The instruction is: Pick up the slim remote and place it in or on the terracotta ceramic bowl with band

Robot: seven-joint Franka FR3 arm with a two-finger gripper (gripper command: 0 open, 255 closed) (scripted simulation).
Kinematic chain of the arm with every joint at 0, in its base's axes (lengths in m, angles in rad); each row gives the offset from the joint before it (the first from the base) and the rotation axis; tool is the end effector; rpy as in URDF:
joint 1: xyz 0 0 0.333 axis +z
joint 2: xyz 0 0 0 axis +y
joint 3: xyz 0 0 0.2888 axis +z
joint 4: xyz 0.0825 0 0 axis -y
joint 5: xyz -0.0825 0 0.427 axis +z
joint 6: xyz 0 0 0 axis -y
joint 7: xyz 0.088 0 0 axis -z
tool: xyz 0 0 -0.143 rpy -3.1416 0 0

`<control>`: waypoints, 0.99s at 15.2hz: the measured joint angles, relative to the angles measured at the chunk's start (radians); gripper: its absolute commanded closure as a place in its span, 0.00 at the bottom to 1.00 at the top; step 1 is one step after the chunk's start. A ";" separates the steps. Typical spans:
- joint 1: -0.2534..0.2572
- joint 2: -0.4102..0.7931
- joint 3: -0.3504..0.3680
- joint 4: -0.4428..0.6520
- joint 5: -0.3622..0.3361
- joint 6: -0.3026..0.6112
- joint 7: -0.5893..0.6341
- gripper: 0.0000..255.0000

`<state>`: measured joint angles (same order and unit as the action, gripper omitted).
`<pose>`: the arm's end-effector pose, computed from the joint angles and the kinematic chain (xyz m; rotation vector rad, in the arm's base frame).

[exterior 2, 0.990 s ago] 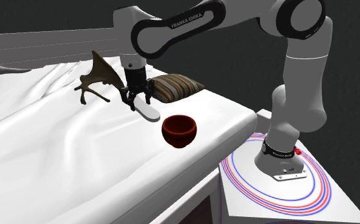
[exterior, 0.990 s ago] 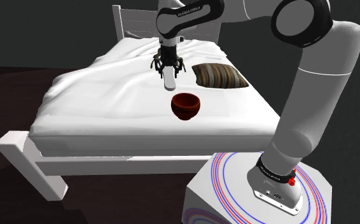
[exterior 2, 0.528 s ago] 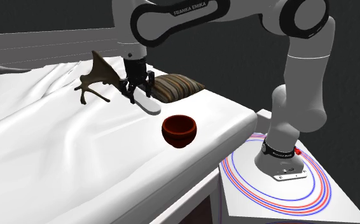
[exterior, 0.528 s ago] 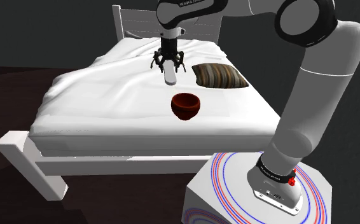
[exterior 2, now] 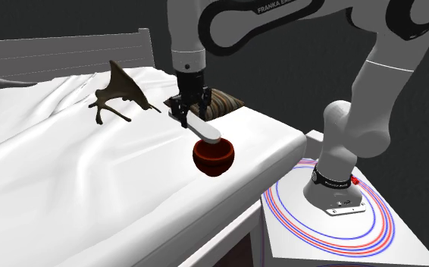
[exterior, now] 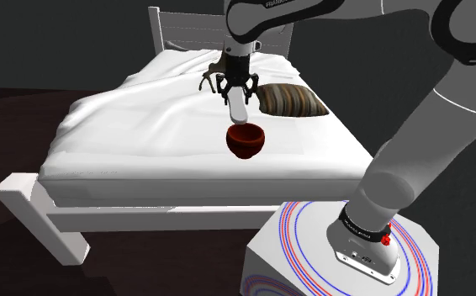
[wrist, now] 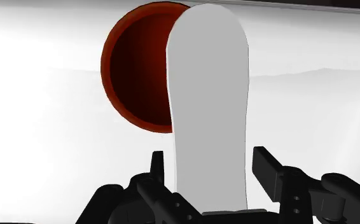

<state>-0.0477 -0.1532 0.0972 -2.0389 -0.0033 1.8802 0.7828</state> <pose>0.5556 0.0280 0.4333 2.9150 -1.1197 0.0024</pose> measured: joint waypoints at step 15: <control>0.026 -0.165 0.026 -0.294 0.026 0.129 0.036 1.00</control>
<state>-0.0221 -0.3182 0.1235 -2.3332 0.0231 2.0089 0.8192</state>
